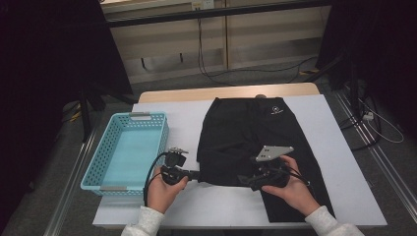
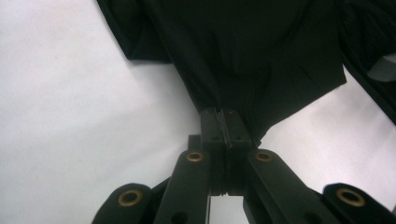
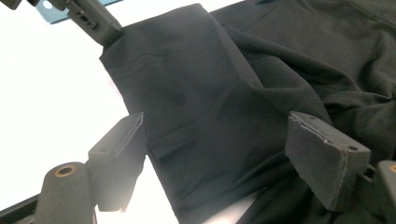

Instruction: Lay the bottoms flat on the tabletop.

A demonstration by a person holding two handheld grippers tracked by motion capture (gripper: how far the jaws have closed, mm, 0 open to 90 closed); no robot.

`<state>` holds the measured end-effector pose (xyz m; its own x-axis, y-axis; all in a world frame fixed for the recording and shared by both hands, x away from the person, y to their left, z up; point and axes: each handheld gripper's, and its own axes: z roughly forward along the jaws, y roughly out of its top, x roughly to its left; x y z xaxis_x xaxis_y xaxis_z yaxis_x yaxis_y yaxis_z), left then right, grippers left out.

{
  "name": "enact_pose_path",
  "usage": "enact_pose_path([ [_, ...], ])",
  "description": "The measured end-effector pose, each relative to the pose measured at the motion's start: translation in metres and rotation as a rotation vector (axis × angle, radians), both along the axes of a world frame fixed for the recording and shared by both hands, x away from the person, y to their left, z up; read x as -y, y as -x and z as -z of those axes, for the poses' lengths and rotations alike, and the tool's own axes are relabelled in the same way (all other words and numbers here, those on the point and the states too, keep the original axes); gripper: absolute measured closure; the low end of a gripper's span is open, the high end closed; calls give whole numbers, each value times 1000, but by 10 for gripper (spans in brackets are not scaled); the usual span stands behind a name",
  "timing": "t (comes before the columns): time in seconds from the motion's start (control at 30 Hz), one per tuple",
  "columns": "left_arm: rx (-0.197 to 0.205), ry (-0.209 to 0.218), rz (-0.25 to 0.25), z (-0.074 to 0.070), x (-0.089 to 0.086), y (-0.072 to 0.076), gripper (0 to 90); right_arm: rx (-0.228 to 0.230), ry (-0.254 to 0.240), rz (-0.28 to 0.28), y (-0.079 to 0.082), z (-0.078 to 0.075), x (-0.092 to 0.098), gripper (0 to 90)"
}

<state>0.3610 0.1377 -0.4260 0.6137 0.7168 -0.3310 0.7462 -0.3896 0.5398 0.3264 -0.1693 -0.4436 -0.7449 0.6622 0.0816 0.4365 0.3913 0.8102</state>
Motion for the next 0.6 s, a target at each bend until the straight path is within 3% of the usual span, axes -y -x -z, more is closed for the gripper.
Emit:
enact_pose_path([
  [0.27, 0, 3, 6, -2, -9, 15, 900, 8, -1, -4, 15, 0, -7, 229],
  [0.6, 14, 17, 6, -3, -12, 26, 900, 8, 49, -50, 34, 2, -13, 367],
])
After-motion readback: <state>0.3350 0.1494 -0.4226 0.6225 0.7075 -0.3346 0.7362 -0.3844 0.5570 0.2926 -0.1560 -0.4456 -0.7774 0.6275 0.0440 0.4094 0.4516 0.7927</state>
